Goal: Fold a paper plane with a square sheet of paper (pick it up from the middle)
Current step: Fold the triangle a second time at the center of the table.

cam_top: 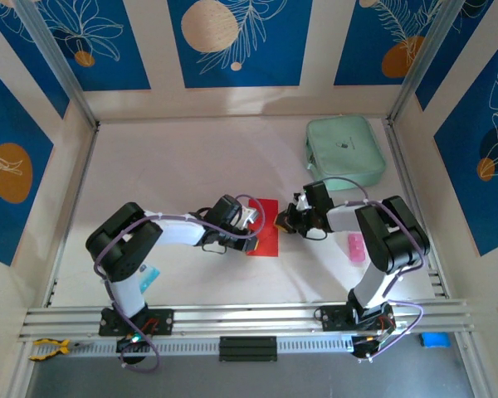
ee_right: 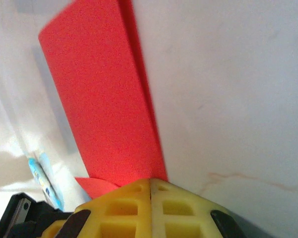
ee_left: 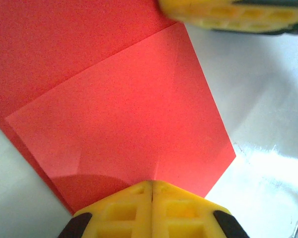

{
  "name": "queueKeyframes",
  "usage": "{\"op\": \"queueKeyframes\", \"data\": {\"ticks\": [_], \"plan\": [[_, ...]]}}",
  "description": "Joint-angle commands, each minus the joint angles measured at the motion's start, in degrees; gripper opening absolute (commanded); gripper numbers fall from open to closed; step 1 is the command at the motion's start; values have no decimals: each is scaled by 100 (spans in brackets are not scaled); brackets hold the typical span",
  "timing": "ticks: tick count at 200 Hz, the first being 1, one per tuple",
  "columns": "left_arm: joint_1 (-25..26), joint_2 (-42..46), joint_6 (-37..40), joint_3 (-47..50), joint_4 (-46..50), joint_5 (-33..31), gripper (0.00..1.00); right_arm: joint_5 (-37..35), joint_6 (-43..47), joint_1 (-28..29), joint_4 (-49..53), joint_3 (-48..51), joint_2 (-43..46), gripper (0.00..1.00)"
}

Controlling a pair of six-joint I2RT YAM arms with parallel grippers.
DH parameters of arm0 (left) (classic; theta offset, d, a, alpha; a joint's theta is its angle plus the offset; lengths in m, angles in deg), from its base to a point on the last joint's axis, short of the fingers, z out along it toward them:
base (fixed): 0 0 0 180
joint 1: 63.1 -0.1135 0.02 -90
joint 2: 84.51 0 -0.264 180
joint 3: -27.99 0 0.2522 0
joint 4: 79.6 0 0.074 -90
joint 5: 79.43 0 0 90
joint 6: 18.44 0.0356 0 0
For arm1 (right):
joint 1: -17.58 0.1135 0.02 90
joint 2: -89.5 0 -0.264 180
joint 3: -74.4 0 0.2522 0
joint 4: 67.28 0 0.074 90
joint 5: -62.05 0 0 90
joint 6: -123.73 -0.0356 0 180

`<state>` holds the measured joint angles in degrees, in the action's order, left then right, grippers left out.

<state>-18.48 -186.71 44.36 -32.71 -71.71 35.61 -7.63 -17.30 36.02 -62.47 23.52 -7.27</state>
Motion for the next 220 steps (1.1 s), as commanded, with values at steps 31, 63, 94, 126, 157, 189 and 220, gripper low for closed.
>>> {"op": "queueKeyframes", "data": {"ticks": [31, 63, 94, 126, 157, 189, 220], "plan": [[-32, -231, -75, 249, 587, -75, 0, 156, 246, 194, 324, -232, 583, 3], [-33, -183, -75, 230, 614, -91, 0, 205, 279, 643, 495, -436, 274, 3], [-11, -117, -75, 138, 714, -104, 0, -62, 273, 728, 710, -309, -45, 0], [-11, -41, -88, 82, 722, -50, 0, -210, 363, 674, 867, -102, -208, 0], [33, 213, -100, -73, 750, 19, 0, -235, 387, 585, 825, 17, -233, 0], [62, 322, -276, -335, 476, 159, 0, -208, 433, 578, 844, -8, -244, 0], [64, -109, -457, -609, 178, 318, 0, -195, 497, 569, 935, -68, -288, 0]]}}
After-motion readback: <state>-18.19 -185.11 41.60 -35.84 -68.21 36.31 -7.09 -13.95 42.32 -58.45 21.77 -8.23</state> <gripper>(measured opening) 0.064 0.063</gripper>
